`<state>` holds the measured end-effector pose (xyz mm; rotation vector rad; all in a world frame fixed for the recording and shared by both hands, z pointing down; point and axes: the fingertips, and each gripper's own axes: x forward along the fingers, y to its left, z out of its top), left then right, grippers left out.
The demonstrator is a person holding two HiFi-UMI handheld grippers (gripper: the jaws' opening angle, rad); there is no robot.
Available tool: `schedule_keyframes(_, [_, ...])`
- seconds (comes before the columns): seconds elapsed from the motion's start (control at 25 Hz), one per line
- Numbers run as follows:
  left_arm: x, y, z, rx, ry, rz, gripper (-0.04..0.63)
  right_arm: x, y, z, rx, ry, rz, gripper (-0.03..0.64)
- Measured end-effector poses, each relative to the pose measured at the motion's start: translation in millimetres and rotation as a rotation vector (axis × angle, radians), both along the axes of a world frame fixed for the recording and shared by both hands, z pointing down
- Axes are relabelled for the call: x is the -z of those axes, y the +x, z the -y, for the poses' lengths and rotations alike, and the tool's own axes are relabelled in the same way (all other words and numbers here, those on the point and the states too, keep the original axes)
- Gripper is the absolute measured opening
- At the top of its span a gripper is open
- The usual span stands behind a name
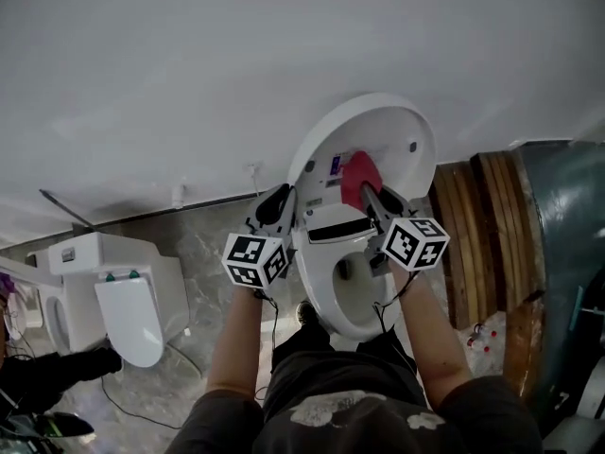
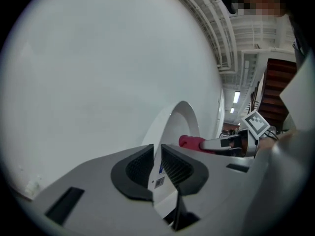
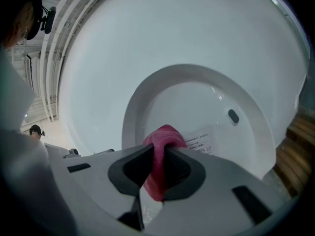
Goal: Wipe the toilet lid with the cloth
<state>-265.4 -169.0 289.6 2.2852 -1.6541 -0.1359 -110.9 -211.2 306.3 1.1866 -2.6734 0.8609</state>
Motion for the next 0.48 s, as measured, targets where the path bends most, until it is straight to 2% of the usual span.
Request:
schedule_keyframes(0.08, [-6,1,7,-0.049,-0.001,-0.017,0.074,-4,4,-5,-0.030,-0.016,0.001,0.049])
schedule_keyframes(0.2, [-10,-2,19,-0.096,0.000,-0.033,0.120,-16,8,-12,-0.055,-0.050,0.010,0.049])
schedule_keyframes(0.4, [-10,0,39,-0.182,0.023,0.001,0.239,-34,6,-12,-0.066,-0.086,-0.017,0.049])
schedule_keyframes(0.48, [-11,6,46,-0.227,0.018,0.014,0.265,-34,3,-9,-0.065,-0.084,-0.024,0.049])
